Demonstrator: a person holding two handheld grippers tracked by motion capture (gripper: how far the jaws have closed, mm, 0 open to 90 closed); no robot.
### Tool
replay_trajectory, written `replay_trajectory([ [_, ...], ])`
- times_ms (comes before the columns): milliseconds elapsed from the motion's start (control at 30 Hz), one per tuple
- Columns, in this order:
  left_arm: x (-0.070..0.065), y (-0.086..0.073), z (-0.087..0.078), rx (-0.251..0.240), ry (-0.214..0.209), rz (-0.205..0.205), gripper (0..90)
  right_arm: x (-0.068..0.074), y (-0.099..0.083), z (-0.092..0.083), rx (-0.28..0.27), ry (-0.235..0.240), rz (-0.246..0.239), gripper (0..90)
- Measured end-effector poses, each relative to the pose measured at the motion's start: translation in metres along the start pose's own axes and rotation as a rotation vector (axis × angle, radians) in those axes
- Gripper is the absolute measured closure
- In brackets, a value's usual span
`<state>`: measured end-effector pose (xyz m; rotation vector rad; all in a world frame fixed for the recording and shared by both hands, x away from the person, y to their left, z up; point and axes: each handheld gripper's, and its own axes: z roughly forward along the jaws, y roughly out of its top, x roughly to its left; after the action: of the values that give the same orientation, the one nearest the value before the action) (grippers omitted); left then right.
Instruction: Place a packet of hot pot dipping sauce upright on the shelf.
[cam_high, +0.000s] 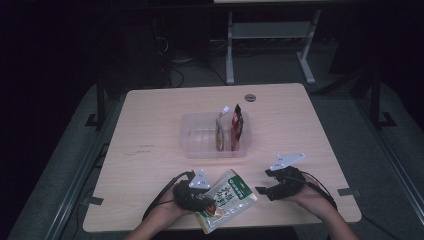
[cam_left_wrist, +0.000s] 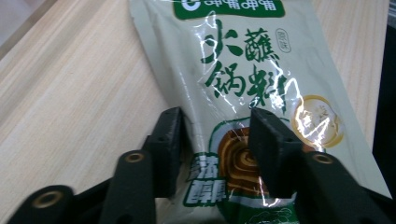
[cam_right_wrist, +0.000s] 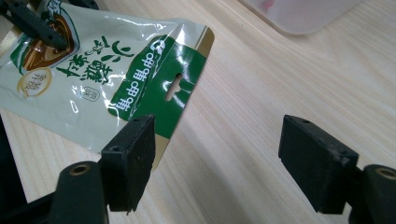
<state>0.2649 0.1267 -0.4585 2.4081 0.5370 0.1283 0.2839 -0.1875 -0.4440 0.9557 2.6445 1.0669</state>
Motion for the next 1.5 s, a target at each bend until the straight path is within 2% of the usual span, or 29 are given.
replay_trajectory([
  [200, 0.0, 0.001, 0.0, -0.003, -0.004, 0.002, 71.1, -0.002, 0.0, -0.001, -0.006, -0.002, 0.001, 27.0],
  [233, 0.001, 0.001, -0.001, 0.011, -0.01, 0.005, 74.2, -0.002, 0.0, -0.001, -0.004, -0.003, 0.001, 27.0],
  [367, 0.003, 0.002, 0.0, 0.01, -0.031, -0.002, 82.3, -0.002, 0.001, -0.001, -0.008, -0.005, -0.001, 27.4],
  [400, 0.003, 0.003, 0.0, 0.001, -0.041, -0.019, 83.4, -0.002, 0.001, -0.001, -0.01, -0.003, 0.0, 27.5],
  [467, 0.007, 0.003, -0.002, 0.009, -0.057, -0.012, 87.1, -0.002, 0.0, -0.002, -0.011, -0.002, 0.002, 27.1],
  [500, 0.007, 0.003, -0.002, -0.008, -0.066, -0.033, 88.4, -0.003, 0.0, -0.002, -0.016, 0.001, 0.004, 26.6],
  [567, 0.011, 0.003, -0.004, -0.006, -0.082, -0.037, 89.6, -0.004, 0.0, -0.002, -0.024, 0.009, 0.011, 26.1],
  [667, 0.016, 0.002, -0.009, -0.034, -0.107, -0.071, 89.9, -0.006, 0.001, -0.004, -0.028, 0.029, 0.027, 24.7],
  [767, 0.023, 0.001, -0.018, -0.077, -0.116, -0.084, 90.0, -0.007, 0.001, -0.005, -0.042, 0.048, 0.056, 21.3],
  [800, 0.024, 0.001, -0.021, -0.096, -0.122, -0.103, 90.0, -0.007, 0.002, -0.006, -0.047, 0.051, 0.06, 20.5],
  [900, 0.028, 0.001, -0.031, -0.138, -0.121, -0.105, 90.0, -0.007, 0.005, -0.006, -0.051, 0.066, 0.088, 20.1],
  [967, 0.029, 0.001, -0.037, -0.163, -0.123, -0.104, 90.0, -0.005, 0.006, -0.006, -0.055, 0.078, 0.077, 20.9],
  [1133, 0.029, 0.001, -0.048, -0.215, -0.133, -0.062, 90.0, 0.001, 0.011, -0.002, -0.054, 0.111, 0.049, 21.0],
  [1267, 0.029, 0.002, -0.053, -0.234, -0.132, -0.049, 90.0, 0.004, 0.019, 0.003, -0.073, 0.158, 0.048, 20.9],
  [1367, 0.028, 0.002, -0.055, -0.249, -0.134, -0.044, 90.0, 0.007, 0.029, 0.01, -0.088, 0.211, 0.037, 19.1],
  [1433, 0.028, 0.001, -0.058, -0.259, -0.131, -0.038, 90.0, 0.008, 0.032, 0.012, -0.089, 0.219, 0.031, 18.5],
  [1500, 0.028, 0.001, -0.06, -0.267, -0.129, -0.041, 90.0, 0.01, 0.046, 0.022, -0.096, 0.254, 0.017, 18.2],
])
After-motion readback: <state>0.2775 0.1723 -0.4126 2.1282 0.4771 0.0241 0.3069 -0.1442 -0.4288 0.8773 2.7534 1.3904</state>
